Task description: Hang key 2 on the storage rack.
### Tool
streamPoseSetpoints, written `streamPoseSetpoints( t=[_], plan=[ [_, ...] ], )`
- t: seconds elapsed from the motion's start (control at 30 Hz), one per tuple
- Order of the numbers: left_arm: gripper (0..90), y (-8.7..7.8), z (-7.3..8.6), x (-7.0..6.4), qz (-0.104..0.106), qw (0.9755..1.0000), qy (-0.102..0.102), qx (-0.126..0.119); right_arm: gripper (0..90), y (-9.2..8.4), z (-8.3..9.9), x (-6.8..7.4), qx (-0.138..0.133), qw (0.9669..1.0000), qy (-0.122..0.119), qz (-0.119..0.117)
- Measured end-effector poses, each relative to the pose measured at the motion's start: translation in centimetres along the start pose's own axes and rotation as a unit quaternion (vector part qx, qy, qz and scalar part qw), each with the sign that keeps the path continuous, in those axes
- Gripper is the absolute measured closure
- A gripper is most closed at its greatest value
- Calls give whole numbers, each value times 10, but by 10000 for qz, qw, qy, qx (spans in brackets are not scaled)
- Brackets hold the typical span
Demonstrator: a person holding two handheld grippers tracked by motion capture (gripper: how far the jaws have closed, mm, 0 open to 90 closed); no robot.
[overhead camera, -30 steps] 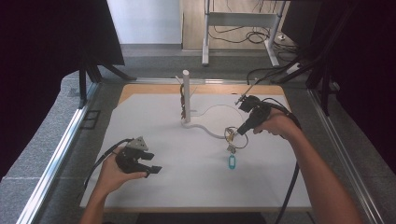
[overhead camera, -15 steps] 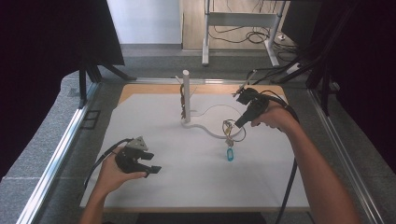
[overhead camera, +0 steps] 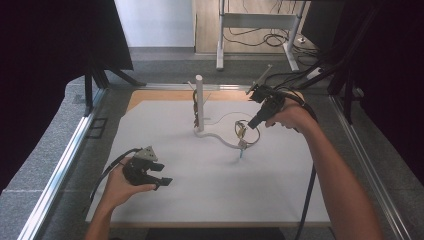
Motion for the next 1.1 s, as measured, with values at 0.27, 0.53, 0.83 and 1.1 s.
streamPoseSetpoints(
  t=[0.27,0.53,0.83,1.1],
  plan=[
    [383,-2,0,1,10,10000,-18,-39,875,-4,-16,-5,-22,10000,67,17],
    [382,-2,0,1,23,10000,-15,-40,875,-9,-28,-10,-92,9999,120,26],
    [382,-2,-1,1,29,10000,-17,-44,875,-10,-33,-15,-127,9997,192,46],
    [382,-3,-1,0,39,10000,-12,-59,875,-12,-36,-16,-115,9997,193,64]
  ],
)
Point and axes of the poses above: each handheld gripper's, and its own axes: y roughly forward along the jaws, z roughly out of its underside, x roughly to its left, the point moved 9 cm from there along y, roughly forward along the jaws, and after that the axes turned 1 degree about -x, right-handed, at the moved point
